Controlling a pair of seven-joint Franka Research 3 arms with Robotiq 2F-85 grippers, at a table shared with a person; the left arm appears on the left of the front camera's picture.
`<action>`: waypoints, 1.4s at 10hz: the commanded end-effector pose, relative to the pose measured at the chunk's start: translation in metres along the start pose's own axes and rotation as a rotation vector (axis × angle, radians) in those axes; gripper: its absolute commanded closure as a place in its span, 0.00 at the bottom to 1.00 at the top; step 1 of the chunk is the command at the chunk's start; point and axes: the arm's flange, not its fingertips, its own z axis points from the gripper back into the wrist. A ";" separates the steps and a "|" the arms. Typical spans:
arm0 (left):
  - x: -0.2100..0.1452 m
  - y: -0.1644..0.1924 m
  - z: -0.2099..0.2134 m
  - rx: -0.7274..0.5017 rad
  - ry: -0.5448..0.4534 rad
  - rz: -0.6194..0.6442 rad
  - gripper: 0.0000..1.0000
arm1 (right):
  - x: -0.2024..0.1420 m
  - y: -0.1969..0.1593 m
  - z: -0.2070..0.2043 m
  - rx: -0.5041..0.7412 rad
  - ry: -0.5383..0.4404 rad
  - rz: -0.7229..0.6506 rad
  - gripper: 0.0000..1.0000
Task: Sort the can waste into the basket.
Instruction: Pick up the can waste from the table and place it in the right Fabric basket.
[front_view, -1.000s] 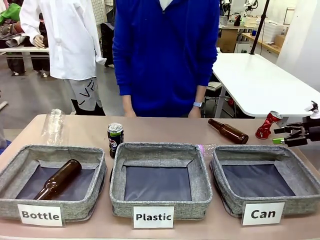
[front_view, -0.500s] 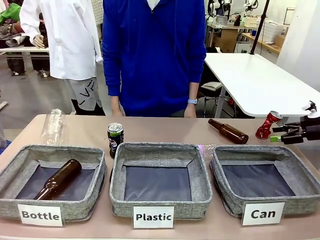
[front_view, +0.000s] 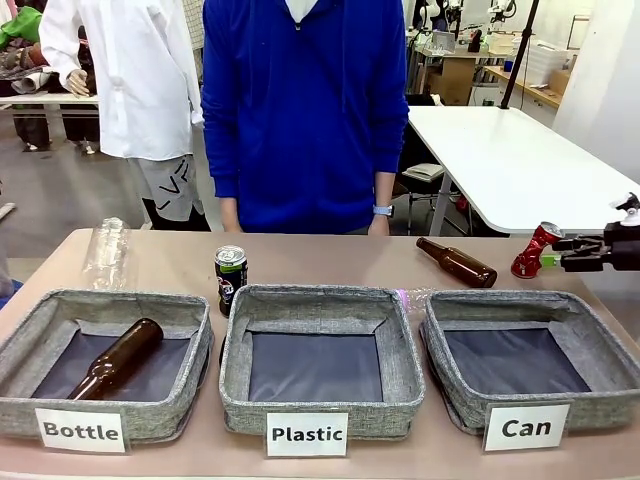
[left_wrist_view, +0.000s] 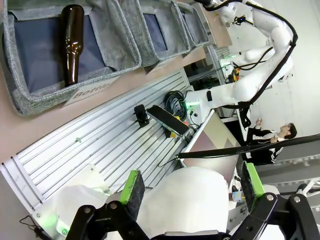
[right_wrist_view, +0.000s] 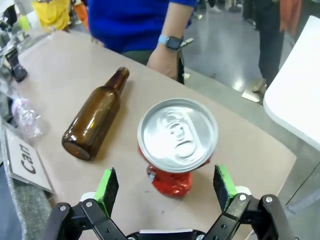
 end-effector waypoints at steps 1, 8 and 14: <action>0.000 -0.002 0.001 -0.019 -0.018 0.010 0.00 | -0.001 -0.015 -0.012 -0.035 -0.032 -0.023 0.00; 0.000 -0.002 0.001 -0.019 -0.018 0.010 0.00 | -0.002 -0.024 -0.036 0.052 -0.125 -0.031 0.00; 0.000 -0.002 0.001 -0.019 -0.018 0.010 0.00 | -0.002 -0.025 -0.034 0.155 -0.250 -0.058 1.00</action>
